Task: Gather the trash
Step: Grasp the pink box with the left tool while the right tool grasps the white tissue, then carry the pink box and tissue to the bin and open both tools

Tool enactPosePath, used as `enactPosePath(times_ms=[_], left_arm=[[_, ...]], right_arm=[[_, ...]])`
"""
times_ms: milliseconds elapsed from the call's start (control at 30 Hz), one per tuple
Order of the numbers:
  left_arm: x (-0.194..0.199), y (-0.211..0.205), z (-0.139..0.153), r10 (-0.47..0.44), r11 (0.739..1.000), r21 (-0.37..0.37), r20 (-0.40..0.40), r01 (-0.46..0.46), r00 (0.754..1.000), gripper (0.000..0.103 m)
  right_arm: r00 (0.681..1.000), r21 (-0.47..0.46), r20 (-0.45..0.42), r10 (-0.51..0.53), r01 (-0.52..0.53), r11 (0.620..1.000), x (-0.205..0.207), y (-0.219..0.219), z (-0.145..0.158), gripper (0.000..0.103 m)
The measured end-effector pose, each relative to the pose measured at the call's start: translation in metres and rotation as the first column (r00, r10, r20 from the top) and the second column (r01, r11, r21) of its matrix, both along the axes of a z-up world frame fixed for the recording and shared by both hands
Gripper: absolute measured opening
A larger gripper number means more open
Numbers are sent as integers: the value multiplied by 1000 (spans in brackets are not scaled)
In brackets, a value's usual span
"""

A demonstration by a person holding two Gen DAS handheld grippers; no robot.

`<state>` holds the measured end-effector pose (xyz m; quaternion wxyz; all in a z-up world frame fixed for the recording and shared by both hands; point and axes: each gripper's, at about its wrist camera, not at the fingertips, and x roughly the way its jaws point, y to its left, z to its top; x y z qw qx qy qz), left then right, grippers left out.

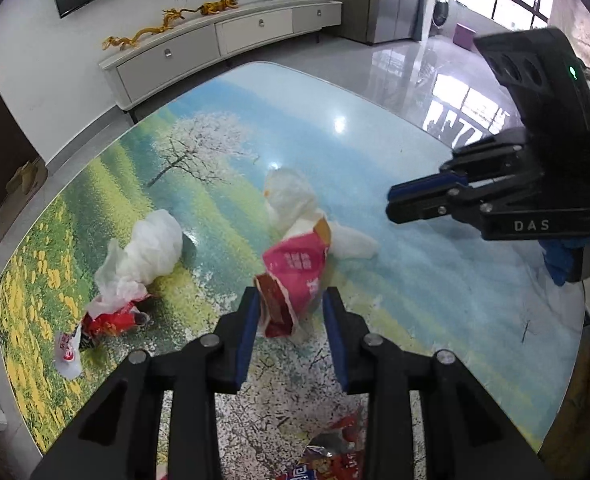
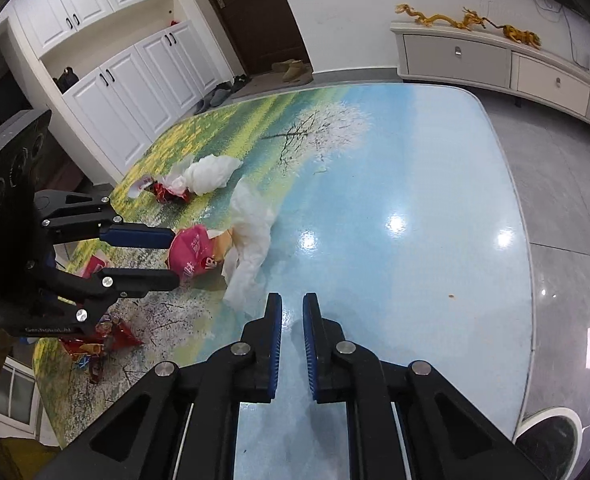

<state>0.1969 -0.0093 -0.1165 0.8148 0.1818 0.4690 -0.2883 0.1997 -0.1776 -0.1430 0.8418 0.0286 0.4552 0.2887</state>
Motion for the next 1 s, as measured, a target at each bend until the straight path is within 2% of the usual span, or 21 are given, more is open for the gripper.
enactPosePath(times_ms=[67, 333, 400, 467, 500, 700, 933, 1000], left_arm=[[3, 1, 2, 21, 1000, -6, -3, -21, 1000, 40], [14, -7, -16, 30, 999, 22, -50, -29, 998, 40], [16, -6, -22, 32, 999, 20, -61, -30, 998, 40], [18, -4, -26, 35, 999, 20, -67, -33, 997, 37], [17, -3, -26, 33, 999, 17, -58, -32, 998, 34], [14, 10, -24, 38, 999, 8, -52, -38, 998, 30], [2, 37, -13, 91, 996, -3, -29, -91, 995, 30], [-2, 48, -8, 119, 993, -18, -22, -120, 993, 30]], right_arm=[[1000, 20, 4, -5, 5, 1000, 1, -2, 4, 11], [1000, 57, 26, 15, -17, 998, 15, 16, 13, 14], [999, 53, 29, 28, -30, 998, 18, 24, 13, 24], [999, 49, 35, 34, -36, 998, 22, 31, 14, 43], [998, 45, 40, 37, -39, 998, 24, 35, 14, 46], [999, 42, 25, 38, -39, 998, 42, 49, 9, 47], [998, 20, 2, 60, -60, 998, 45, 66, -2, 47], [998, 1, -2, 68, -68, 998, 42, 69, -6, 42]])
